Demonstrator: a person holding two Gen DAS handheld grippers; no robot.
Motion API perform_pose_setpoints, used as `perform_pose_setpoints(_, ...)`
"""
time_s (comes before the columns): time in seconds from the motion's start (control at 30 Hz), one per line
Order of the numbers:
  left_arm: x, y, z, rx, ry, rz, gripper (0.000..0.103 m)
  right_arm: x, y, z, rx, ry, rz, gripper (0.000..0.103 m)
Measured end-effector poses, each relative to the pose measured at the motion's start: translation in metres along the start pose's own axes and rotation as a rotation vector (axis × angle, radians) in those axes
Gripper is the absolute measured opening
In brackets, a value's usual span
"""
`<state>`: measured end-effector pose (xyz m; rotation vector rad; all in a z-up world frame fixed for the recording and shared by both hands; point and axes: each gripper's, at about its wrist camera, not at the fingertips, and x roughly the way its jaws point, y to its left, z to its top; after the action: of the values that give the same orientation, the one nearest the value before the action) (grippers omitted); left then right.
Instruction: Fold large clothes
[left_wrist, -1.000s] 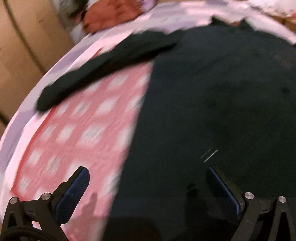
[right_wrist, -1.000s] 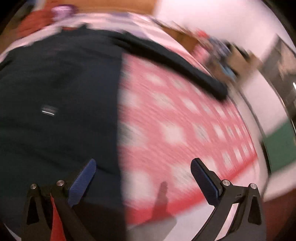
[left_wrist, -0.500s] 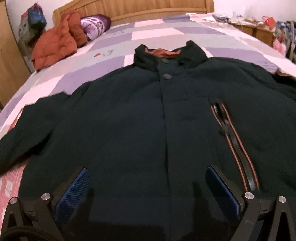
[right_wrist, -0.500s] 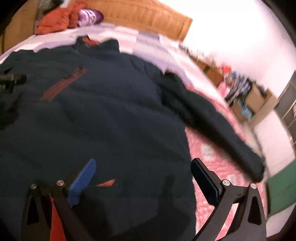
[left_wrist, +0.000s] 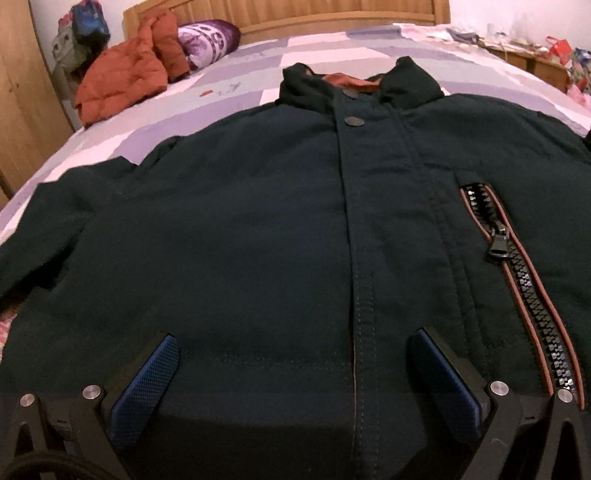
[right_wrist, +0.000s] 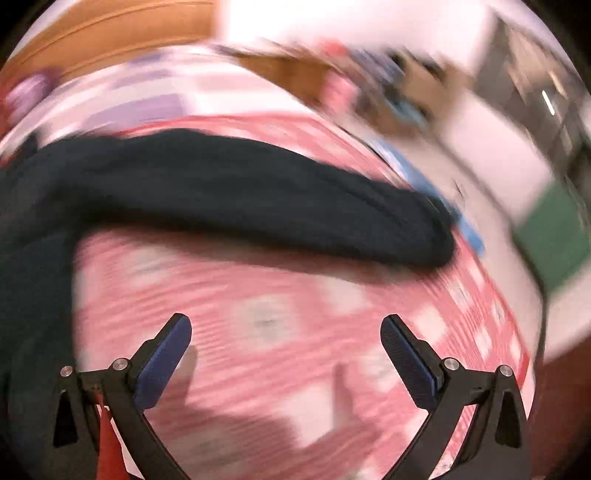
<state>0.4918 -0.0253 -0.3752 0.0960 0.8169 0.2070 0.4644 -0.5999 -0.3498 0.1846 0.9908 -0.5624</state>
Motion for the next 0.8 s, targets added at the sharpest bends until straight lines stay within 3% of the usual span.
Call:
perform_pose_setpoints(0.1, -0.001, -0.005, 0.0, 0.02, -0.018, 0.031, 0.103, 0.025, -0.059, 0.021, 0.283, 0.085, 0.027, 0.103)
perform_pose_setpoints(0.2, -0.001, -0.006, 0.0, 0.02, -0.025, 0.035, 0.103, 0.055, -0.09, 0.037, 0.533, 0.135, 0.115, 0.103)
perform_pose_setpoints(0.3, -0.001, -0.007, -0.001, 0.022, -0.029, 0.04, 0.103, 0.075, -0.098, 0.044, 0.648, 0.152, 0.194, 0.103)
perform_pose_setpoints(0.37, -0.001, -0.008, -0.001, 0.026, -0.032, 0.047, 0.103, 0.085, -0.094, 0.054, 0.692, 0.151, 0.197, 0.103)
perform_pose_setpoints(0.43, -0.002, -0.01, -0.002, 0.032, -0.038, 0.057, 0.103, 0.091, -0.097, 0.063, 0.725, 0.125, 0.197, 0.103)
perform_pose_setpoints(0.5, -0.002, -0.01, -0.002, 0.034, -0.041, 0.061, 0.103, 0.091, -0.098, 0.07, 0.786, 0.073, 0.253, 0.103)
perform_pose_setpoints(0.53, -0.002, -0.01, -0.002, 0.035, -0.043, 0.063, 0.103, 0.092, -0.099, 0.068, 0.801, 0.061, 0.261, 0.095)
perform_pose_setpoints(0.6, -0.002, -0.011, -0.002, 0.037, -0.046, 0.068, 0.103, 0.095, -0.101, 0.08, 0.802, 0.052, 0.234, 0.043)
perform_pose_setpoints(0.7, -0.002, -0.011, -0.002, 0.036, -0.047, 0.068, 0.103, 0.088, -0.092, 0.1, 0.719, -0.002, 0.225, 0.027)
perform_pose_setpoints(0.8, -0.002, -0.011, -0.002, 0.039, -0.048, 0.072, 0.103, 0.062, -0.072, 0.123, 0.59, -0.075, 0.177, 0.022)
